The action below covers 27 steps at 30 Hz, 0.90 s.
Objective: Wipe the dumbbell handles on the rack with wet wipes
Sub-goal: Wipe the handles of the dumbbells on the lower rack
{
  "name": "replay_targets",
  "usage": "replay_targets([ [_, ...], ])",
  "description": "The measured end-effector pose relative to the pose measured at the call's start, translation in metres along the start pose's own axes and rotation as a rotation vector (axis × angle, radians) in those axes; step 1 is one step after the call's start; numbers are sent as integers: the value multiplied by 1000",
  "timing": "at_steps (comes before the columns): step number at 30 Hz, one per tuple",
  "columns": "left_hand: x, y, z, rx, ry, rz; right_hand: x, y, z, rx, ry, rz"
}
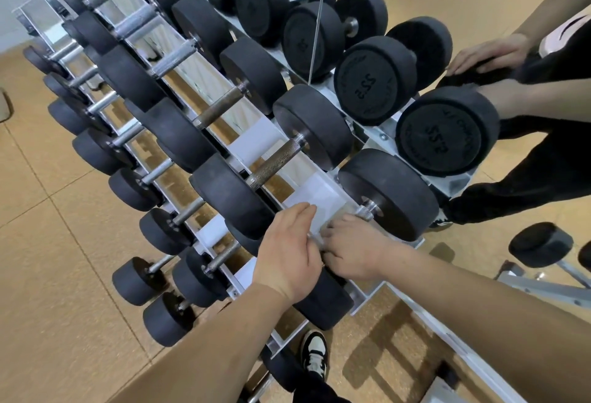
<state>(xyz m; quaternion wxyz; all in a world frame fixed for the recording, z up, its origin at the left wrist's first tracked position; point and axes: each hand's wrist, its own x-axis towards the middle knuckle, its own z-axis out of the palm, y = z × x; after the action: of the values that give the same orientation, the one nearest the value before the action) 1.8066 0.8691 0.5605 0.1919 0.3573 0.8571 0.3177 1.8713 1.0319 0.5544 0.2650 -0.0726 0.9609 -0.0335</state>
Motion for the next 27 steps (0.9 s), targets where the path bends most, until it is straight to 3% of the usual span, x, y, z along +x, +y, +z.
replay_targets([
  [6,1,1,-1,-9,-26,-15,20,18,-21,-238,-177,171],
  [12,1,2,-1,-9,-43,-39,14,2,-8,-12,-123,92],
  [17,1,2,-2,-6,-43,-40,19,19,-15,-284,-131,148],
  [23,4,0,-2,2,-47,-48,8,-5,-7,50,-51,-8],
  [27,2,4,-3,-9,-59,-49,0,19,4,-35,11,-45],
])
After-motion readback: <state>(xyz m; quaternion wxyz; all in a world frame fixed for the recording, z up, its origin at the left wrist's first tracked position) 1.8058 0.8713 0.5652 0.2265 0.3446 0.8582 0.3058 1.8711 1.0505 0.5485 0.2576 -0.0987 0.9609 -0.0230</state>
